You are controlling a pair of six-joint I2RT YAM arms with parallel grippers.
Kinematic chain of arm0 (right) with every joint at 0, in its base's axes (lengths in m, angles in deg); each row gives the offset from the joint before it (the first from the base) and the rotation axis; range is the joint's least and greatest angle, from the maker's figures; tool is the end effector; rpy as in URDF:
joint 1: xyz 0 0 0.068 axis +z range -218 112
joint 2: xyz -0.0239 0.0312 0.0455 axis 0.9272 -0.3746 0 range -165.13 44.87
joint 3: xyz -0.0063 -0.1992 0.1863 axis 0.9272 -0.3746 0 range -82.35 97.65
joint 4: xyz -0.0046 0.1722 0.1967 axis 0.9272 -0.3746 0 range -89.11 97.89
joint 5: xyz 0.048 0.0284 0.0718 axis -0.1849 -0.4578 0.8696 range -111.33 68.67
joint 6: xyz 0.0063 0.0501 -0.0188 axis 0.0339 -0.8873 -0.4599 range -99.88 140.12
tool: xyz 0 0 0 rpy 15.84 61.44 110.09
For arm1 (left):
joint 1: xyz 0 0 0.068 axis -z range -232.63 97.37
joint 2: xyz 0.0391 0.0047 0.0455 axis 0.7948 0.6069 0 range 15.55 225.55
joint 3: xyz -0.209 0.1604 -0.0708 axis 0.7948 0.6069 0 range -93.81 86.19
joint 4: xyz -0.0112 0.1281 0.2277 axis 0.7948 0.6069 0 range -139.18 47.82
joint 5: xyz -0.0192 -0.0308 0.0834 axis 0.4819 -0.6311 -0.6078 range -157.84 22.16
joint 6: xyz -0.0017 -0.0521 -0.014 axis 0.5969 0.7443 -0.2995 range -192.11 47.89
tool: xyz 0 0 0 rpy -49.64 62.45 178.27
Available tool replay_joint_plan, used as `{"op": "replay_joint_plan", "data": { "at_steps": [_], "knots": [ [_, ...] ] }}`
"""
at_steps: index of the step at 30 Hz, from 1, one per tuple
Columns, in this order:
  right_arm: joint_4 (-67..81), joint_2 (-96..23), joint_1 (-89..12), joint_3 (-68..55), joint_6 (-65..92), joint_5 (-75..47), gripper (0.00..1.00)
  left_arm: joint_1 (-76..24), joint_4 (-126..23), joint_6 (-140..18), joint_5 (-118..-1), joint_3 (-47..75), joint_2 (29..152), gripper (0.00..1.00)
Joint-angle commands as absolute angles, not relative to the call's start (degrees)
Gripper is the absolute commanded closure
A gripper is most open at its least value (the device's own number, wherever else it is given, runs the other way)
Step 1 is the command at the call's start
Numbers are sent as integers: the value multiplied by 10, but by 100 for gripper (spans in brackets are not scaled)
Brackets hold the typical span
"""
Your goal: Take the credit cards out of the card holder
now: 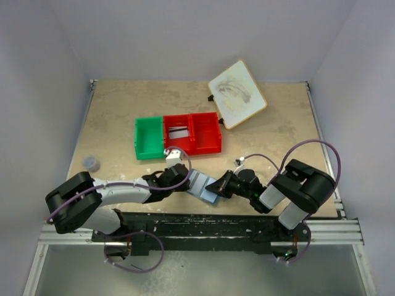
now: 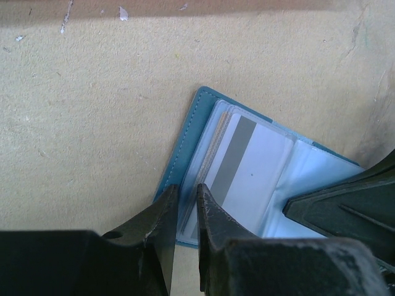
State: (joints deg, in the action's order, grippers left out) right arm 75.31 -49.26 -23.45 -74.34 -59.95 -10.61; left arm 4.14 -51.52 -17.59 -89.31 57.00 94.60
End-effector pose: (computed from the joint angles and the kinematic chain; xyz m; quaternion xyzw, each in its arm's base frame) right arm 0.1513 0.1581 0.1016 0.1949 0.7871 0.5491 0.2024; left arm 0.1457 -0.1986 0.1450 -0.0494 0.9169 -0.1959 0.3442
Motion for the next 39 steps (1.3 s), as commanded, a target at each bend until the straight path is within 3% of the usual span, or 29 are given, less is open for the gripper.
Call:
{"op": "replay_joint_plan", "data": {
  "at_steps": [1, 6, 12, 15, 19, 28, 32, 39],
  "knots": [
    [732, -492, -236, -733, -590, -94, 94, 45, -463, -188, -887, 576, 961, 86],
    [784, -540, -236, -692, -592, -82, 86, 45, -480, -210, -847, 578, 959, 86],
    [951, -634, -237, -707, -634, -76, 77, 45, -472, -198, -845, 582, 946, 86],
    [984, -664, -237, -710, -635, -70, 78, 45, -478, -197, -838, 581, 947, 86],
    [1040, -686, -237, -716, -642, -66, 89, 45, -482, -195, -832, 581, 945, 86],
    [967, -642, -237, -688, -605, -57, 84, 45, -489, -195, -821, 586, 943, 86],
    [926, -622, -237, -668, -586, -48, 86, 45, -492, -193, -823, 585, 944, 86],
    [996, -638, -237, -684, -596, -53, 85, 45, -480, -190, -837, 585, 938, 86]
  ]
}}
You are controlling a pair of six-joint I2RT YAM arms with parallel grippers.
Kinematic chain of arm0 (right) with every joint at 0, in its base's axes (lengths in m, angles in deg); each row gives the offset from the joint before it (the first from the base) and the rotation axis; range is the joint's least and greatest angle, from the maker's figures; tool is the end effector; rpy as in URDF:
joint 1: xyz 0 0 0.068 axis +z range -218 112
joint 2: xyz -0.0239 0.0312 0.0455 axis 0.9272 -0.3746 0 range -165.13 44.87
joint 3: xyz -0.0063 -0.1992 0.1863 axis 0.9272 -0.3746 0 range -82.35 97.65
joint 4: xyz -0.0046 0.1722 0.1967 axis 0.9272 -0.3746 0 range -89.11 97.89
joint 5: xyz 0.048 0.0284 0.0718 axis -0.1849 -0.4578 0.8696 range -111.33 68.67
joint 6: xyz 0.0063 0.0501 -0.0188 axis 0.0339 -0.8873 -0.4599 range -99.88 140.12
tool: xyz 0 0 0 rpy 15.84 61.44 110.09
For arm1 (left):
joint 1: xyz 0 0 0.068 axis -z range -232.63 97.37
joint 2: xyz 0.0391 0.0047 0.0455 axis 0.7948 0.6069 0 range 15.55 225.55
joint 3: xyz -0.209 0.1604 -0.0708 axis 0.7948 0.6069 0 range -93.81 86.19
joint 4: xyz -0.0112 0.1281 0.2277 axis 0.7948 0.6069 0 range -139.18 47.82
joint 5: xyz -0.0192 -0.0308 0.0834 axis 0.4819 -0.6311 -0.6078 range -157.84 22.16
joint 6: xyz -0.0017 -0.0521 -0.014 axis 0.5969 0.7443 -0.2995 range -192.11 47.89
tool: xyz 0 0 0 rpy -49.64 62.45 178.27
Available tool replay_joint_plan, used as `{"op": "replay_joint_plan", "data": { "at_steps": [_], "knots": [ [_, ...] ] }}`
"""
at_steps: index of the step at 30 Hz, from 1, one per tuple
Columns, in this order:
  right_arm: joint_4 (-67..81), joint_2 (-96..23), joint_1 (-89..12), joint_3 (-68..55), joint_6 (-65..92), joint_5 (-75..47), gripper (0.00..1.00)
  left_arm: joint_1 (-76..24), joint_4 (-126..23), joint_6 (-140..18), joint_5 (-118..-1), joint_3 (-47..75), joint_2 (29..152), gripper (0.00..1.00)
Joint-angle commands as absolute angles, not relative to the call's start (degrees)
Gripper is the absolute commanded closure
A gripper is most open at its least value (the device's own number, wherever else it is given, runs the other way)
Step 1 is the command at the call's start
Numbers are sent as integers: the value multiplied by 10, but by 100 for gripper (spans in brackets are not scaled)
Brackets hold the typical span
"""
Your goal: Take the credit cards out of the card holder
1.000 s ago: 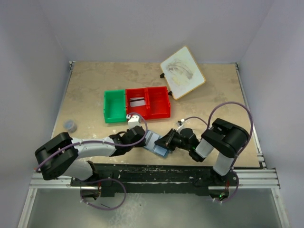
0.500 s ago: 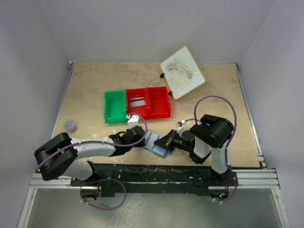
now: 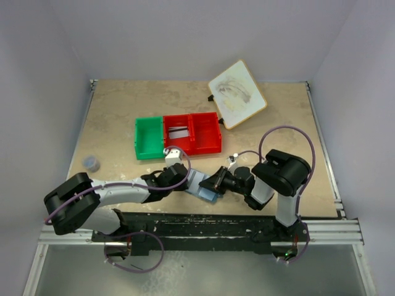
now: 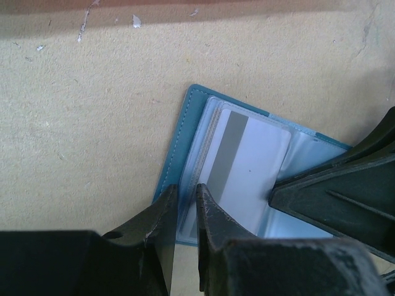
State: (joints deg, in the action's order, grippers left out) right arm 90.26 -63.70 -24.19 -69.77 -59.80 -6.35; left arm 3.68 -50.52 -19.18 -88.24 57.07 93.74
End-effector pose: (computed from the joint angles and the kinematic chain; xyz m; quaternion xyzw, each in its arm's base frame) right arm 0.1694 0.1752 0.0884 0.1649 0.7659 0.5889 0.1987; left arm 0.1457 -0.1961 0.1466 -0.0367 0.9195 -0.1937 0.3402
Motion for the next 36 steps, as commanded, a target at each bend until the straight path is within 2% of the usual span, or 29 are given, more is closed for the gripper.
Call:
{"op": "replay_joint_plan", "data": {
  "at_steps": [1, 5, 13, 26, 28, 31, 36],
  "knots": [
    [1021, -645, -237, -687, -601, -49, 85, 45, -479, -190, -838, 585, 937, 86],
    [1096, -680, -237, -694, -629, -45, 85, 45, -481, -191, -836, 586, 933, 83],
    [1103, -669, -237, -701, -624, -50, 86, 45, -486, -190, -834, 592, 924, 80],
    [883, -594, -237, -646, -574, -38, 86, 45, -480, -188, -838, 592, 906, 79],
    [894, -593, -237, -659, -580, -50, 86, 45, -468, -185, -842, 589, 904, 79],
    [883, -567, -241, -696, -596, -83, 80, 47, -456, -174, -840, 594, 888, 79],
    [677, -485, -244, -671, -537, -97, 76, 47, -406, -198, -884, 577, 817, 68]
  ]
}}
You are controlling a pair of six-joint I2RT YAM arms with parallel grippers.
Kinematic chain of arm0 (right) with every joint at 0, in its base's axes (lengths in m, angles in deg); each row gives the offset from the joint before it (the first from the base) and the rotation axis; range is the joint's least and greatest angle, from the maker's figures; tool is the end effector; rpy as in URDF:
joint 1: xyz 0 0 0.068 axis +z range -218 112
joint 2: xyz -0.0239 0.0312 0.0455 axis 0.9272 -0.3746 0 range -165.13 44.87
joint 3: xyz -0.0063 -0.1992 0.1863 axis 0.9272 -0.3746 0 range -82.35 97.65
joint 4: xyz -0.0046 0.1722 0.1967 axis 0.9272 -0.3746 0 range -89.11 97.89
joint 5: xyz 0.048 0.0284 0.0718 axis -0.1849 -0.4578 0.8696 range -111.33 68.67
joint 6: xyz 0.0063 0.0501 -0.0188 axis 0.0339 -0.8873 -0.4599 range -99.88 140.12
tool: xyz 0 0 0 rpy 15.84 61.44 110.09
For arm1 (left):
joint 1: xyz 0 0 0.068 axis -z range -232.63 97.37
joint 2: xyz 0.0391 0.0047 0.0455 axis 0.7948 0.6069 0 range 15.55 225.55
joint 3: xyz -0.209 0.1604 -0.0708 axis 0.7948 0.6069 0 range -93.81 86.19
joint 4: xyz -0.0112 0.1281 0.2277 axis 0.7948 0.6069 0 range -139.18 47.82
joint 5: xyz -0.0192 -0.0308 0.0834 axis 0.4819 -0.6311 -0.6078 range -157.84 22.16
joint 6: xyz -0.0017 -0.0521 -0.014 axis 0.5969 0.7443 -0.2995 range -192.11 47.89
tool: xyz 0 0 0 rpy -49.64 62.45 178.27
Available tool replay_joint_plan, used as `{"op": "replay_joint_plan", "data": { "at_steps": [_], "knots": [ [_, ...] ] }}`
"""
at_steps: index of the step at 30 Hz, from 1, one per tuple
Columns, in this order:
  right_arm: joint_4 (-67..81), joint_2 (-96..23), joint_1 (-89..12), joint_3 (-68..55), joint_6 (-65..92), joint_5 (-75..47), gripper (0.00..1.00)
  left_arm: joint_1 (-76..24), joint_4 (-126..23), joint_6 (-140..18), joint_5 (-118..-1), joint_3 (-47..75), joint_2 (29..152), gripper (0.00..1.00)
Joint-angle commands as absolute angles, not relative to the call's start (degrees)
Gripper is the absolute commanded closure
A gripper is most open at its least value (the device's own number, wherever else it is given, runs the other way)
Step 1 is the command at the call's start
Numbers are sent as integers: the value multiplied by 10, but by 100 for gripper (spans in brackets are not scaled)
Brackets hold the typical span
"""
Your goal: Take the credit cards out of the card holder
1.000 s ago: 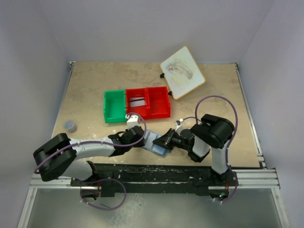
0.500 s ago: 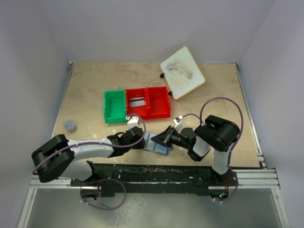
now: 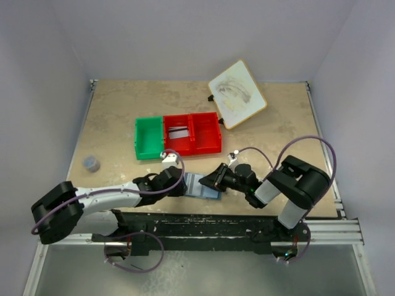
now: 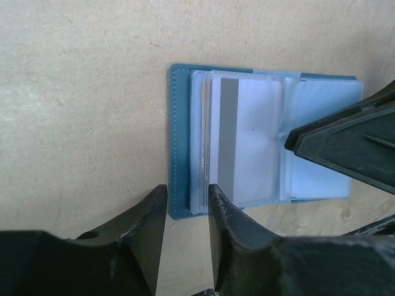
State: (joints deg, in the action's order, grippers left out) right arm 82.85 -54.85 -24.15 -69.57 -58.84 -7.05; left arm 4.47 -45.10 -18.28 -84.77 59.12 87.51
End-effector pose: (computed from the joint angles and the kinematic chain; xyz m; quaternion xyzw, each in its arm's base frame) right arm 0.1697 0.1752 0.1098 0.1580 0.7587 0.5946 0.2141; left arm 0.1310 -0.1833 0.1525 -0.0251 0.9275 -0.2074 0.3101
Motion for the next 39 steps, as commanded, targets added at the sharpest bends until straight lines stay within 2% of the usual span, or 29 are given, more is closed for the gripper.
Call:
{"op": "replay_joint_plan", "data": {
  "at_steps": [1, 3, 6, 11, 22, 25, 27, 33, 36, 38, 39],
  "knots": [
    [645, -471, -244, -656, -526, -99, 76, 48, -396, -209, -893, 569, 805, 65],
    [549, -447, -244, -627, -499, -103, 76, 47, -384, -233, -907, 545, 793, 63],
    [482, -430, -244, -602, -481, -106, 75, 46, -371, -273, -907, 501, 804, 63],
    [460, -423, -244, -602, -493, -120, 75, 41, -386, -319, -849, 469, 887, 66],
    [442, -475, -244, -553, -457, -93, 72, 41, -465, -285, -797, 515, 967, 67],
    [469, -497, -244, -550, -466, -87, 75, 40, -466, -283, -798, 529, 968, 72],
    [495, -499, -244, -561, -477, -80, 79, 41, -469, -283, -796, 536, 964, 80],
    [647, -483, -244, -624, -519, -50, 81, 41, -469, -280, -804, 542, 956, 93],
    [652, -476, -244, -625, -519, -36, 78, 40, -465, -279, -825, 540, 934, 93],
    [673, -468, -244, -635, -517, -37, 82, 40, -457, -283, -836, 532, 923, 93],
    [686, -464, -244, -641, -518, -36, 87, 41, -451, -283, -841, 527, 919, 93]
  ]
}}
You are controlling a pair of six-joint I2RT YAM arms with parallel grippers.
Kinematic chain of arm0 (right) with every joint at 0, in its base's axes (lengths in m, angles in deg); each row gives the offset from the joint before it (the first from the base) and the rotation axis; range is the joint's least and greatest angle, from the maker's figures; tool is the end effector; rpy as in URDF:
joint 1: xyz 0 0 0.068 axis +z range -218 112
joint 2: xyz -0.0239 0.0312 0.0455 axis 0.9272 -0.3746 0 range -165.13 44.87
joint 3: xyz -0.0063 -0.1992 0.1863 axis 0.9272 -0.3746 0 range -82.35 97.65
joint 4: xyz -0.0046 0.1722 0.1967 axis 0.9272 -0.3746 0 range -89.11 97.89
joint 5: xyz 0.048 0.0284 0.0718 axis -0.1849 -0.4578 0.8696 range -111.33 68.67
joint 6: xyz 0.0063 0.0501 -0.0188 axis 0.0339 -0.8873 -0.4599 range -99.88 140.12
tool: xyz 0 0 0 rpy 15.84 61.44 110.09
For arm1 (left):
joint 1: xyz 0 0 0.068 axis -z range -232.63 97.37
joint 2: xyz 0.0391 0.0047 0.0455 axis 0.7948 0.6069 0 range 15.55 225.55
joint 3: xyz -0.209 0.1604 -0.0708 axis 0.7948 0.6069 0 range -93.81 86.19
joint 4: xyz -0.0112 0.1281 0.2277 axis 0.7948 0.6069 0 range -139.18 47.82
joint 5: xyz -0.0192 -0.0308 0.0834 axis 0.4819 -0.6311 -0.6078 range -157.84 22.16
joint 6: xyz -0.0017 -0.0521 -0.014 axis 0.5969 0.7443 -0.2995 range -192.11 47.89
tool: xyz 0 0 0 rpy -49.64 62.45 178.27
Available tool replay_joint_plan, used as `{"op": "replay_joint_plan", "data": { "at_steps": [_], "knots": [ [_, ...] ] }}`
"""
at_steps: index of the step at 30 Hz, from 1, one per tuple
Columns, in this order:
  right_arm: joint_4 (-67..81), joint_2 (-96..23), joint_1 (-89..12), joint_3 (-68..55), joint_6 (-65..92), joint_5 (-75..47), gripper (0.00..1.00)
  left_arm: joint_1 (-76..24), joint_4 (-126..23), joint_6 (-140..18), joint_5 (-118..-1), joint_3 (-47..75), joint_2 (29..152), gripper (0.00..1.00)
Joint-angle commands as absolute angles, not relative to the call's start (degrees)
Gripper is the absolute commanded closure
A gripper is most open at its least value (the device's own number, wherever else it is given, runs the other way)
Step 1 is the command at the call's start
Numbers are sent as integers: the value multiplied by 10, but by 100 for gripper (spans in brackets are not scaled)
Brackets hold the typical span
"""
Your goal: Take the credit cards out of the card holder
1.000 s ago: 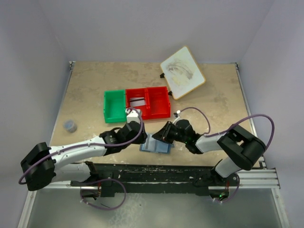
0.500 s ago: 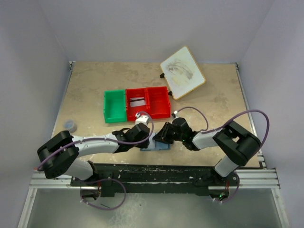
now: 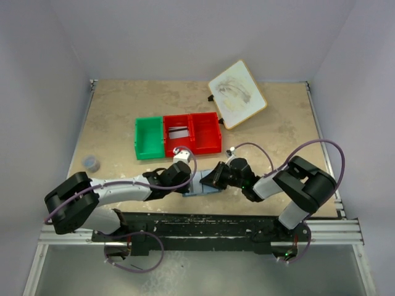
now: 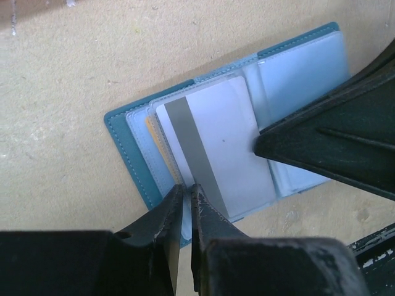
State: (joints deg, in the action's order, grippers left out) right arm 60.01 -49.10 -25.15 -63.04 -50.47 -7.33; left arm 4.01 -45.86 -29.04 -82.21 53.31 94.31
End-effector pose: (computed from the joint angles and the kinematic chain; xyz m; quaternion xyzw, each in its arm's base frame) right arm 0.1857 0.1840 0.1149 0.1322 0.8176 0.5164 0.2176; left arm 0.1465 -0.2065 0.1561 0.0666 0.9285 -0.1888 0.3126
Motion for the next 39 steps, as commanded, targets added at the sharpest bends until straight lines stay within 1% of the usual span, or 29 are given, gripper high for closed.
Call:
{"op": "replay_joint_plan", "data": {
  "at_steps": [1, 3, 9, 12, 14, 15, 17, 19, 23, 24, 25, 27, 30, 32, 34, 36, 39],
  "knots": [
    [698, -461, -244, -647, -520, -32, 93, 41, -449, -282, -844, 524, 913, 93],
    [718, -455, -244, -655, -529, -26, 99, 40, -449, -279, -850, 524, 908, 92],
    [711, -459, -244, -649, -533, -23, 100, 41, -449, -272, -851, 530, 910, 92],
    [690, -462, -244, -651, -533, -36, 92, 40, -442, -270, -857, 532, 907, 91],
    [657, -453, -244, -653, -530, -49, 84, 40, -449, -268, -853, 538, 900, 89],
    [623, -444, -244, -646, -519, -61, 81, 40, -450, -268, -854, 539, 897, 87],
    [501, -426, -244, -606, -478, -90, 73, 40, -442, -257, -865, 537, 887, 83],
    [390, -419, -243, -546, -416, -125, 68, 37, -437, -245, -879, 539, 873, 79],
    [239, -416, -209, -443, -340, -199, 52, 13, -418, -209, -908, 554, 830, 69],
    [206, -419, -198, -420, -331, -220, 50, 6, -412, -199, -918, 557, 819, 68],
    [175, -427, -189, -401, -326, -240, 51, 1, -404, -192, -926, 561, 806, 68],
    [122, -449, -177, -366, -324, -266, 61, -7, -383, -169, -953, 567, 783, 68],
    [57, -480, -150, -321, -329, -312, 63, -12, -351, -141, -992, 574, 756, 67],
    [47, -491, -143, -306, -330, -319, 64, -12, -334, -131, -1008, 578, 741, 67],
    [44, -501, -142, -299, -335, -321, 69, -12, -326, -129, -1015, 583, 722, 67],
    [43, -509, -142, -299, -340, -316, 77, -12, -326, -133, -1014, 588, 713, 67],
    [36, -519, -143, -301, -350, -308, 82, -12, -328, -137, -1005, 589, 712, 67]
  ]
}}
